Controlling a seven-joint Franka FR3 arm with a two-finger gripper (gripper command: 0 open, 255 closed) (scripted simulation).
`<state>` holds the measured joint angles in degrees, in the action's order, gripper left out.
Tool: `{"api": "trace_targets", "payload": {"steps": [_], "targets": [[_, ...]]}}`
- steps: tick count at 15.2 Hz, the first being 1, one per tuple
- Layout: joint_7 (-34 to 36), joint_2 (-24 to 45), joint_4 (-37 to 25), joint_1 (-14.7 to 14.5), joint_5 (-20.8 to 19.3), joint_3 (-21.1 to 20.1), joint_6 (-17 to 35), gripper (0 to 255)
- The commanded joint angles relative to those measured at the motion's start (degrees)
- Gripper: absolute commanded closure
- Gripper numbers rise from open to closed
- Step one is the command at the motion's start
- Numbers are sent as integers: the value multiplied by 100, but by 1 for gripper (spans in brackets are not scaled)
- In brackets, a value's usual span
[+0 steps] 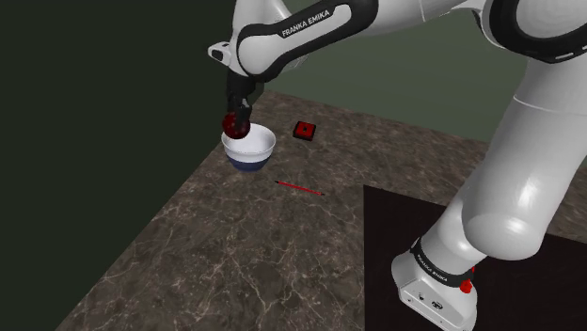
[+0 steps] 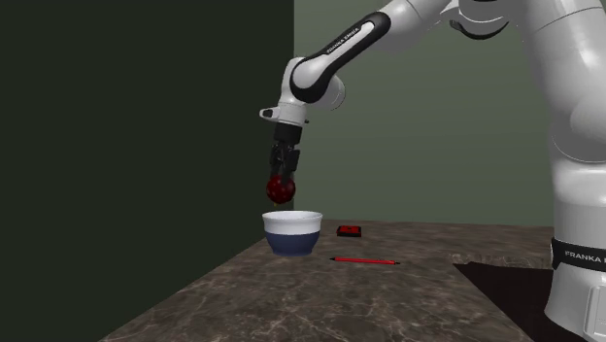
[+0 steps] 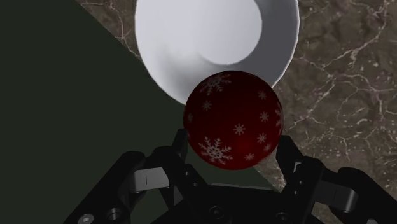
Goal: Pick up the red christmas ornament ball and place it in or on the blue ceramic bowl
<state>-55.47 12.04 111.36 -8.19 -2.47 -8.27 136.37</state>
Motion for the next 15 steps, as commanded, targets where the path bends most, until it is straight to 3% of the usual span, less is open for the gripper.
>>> {"api": "trace_targets", "payload": {"steps": [1,7,15], "targets": [[-350,-44,64,193,118,76,27,255],[-1294,-9,38,724,424,299,20,255],[-1298,297,278,716,404,304,565,255]]}}
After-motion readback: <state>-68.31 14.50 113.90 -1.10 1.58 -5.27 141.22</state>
